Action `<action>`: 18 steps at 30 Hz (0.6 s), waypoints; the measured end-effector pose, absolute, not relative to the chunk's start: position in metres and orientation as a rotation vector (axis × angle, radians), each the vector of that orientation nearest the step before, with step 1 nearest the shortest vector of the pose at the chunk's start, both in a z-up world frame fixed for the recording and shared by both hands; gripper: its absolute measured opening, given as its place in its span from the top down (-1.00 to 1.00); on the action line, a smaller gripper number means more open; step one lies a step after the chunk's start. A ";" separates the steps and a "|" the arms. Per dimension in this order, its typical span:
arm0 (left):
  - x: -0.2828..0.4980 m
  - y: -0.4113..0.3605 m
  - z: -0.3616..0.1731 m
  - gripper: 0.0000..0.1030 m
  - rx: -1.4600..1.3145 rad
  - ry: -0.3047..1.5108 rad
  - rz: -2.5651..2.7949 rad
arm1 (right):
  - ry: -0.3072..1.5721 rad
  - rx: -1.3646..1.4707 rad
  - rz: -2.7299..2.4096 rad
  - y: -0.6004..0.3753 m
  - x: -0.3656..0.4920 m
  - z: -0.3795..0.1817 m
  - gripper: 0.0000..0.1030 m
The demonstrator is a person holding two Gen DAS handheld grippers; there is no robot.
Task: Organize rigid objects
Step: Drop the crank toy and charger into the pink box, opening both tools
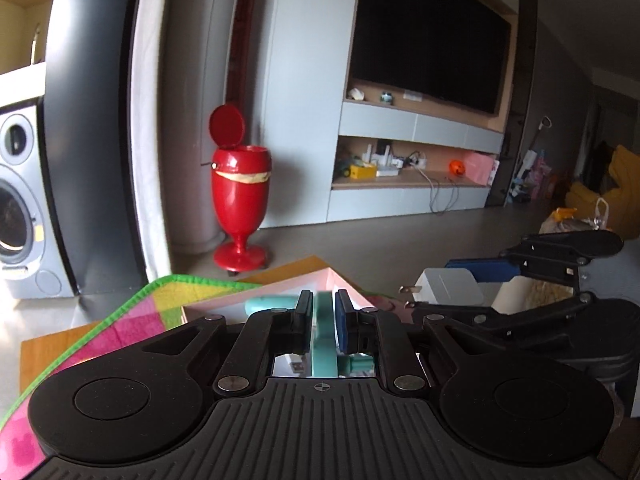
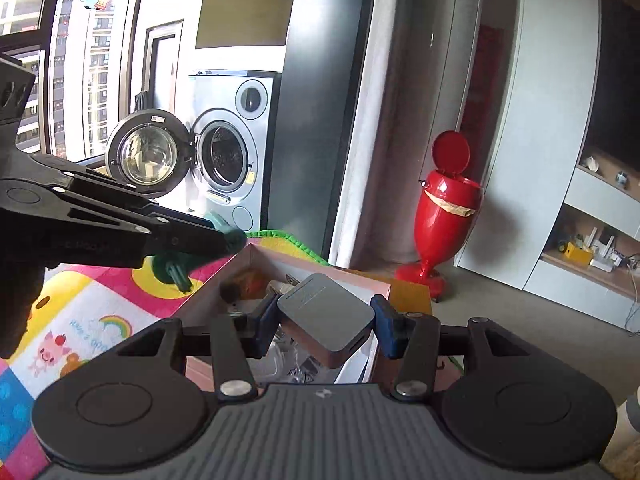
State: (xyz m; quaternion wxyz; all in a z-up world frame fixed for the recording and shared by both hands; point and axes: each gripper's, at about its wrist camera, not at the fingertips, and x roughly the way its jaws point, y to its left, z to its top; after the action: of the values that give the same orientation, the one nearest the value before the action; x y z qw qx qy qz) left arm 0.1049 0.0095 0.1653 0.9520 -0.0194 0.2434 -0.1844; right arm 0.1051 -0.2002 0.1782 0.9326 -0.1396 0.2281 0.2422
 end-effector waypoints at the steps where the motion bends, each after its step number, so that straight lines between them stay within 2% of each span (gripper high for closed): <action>1: 0.118 0.011 0.159 0.68 -0.047 0.506 -0.349 | 0.460 -0.287 0.500 -0.195 0.112 0.175 0.04; 2: 0.128 0.011 0.152 0.68 -0.047 0.510 -0.312 | 0.460 -0.281 0.513 -0.190 0.123 0.170 0.02; 4: 0.138 0.013 0.137 0.66 -0.057 0.523 -0.261 | 0.519 -0.256 0.503 -0.184 0.140 0.158 -0.21; 7: 0.127 0.022 0.120 0.66 -0.101 0.584 -0.254 | 0.596 -0.213 0.490 -0.188 0.143 0.143 -0.23; 8: 0.116 0.024 0.116 0.66 -0.094 0.597 -0.241 | 0.600 -0.218 0.475 -0.192 0.134 0.136 -0.25; 10: 0.087 0.024 0.107 0.66 -0.060 0.611 -0.192 | 0.584 -0.247 0.425 -0.198 0.117 0.126 -0.45; 14: 0.024 0.022 0.085 0.64 -0.072 0.630 -0.145 | 0.587 -0.235 0.344 -0.217 0.067 0.100 -0.51; 16: -0.001 0.021 0.068 0.63 -0.087 0.670 -0.087 | 0.614 -0.193 0.343 -0.222 0.048 0.086 -0.67; 18: -0.013 0.018 0.054 0.63 -0.076 0.711 -0.035 | 0.657 -0.171 0.342 -0.221 0.037 0.069 -0.69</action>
State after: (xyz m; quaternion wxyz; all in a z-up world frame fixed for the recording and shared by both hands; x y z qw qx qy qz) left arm -0.0128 0.0176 0.0537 0.9366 -0.0371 0.3480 -0.0172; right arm 0.0366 -0.2209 0.0690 0.9287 -0.0833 0.3205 0.1671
